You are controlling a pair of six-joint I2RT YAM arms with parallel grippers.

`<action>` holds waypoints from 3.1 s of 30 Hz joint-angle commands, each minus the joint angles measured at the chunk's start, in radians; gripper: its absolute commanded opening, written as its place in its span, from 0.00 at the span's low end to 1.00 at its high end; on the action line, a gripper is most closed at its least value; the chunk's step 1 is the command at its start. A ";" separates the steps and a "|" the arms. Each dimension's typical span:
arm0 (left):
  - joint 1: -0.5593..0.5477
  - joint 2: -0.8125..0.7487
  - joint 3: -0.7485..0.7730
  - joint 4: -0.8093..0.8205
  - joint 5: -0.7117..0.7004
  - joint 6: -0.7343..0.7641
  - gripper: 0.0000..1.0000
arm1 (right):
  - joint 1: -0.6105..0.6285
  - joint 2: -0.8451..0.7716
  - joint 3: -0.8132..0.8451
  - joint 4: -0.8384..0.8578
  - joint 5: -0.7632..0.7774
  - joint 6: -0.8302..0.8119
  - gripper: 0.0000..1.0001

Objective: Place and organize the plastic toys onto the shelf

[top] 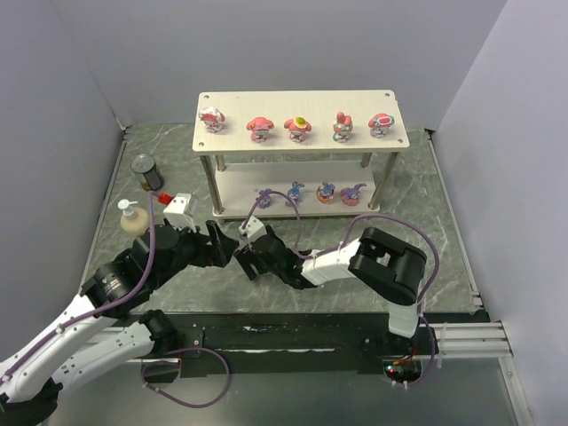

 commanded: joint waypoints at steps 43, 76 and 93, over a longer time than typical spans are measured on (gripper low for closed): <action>0.001 -0.221 0.007 -0.195 -0.491 -0.288 0.91 | -0.043 0.158 0.695 -0.480 0.382 0.322 0.39; 0.001 -0.217 0.008 -0.199 -0.503 -0.291 0.92 | -0.077 0.397 0.928 -0.574 0.459 0.432 0.52; 0.001 -0.213 0.008 -0.202 -0.506 -0.293 0.93 | -0.098 0.425 0.946 -0.568 0.476 0.465 0.63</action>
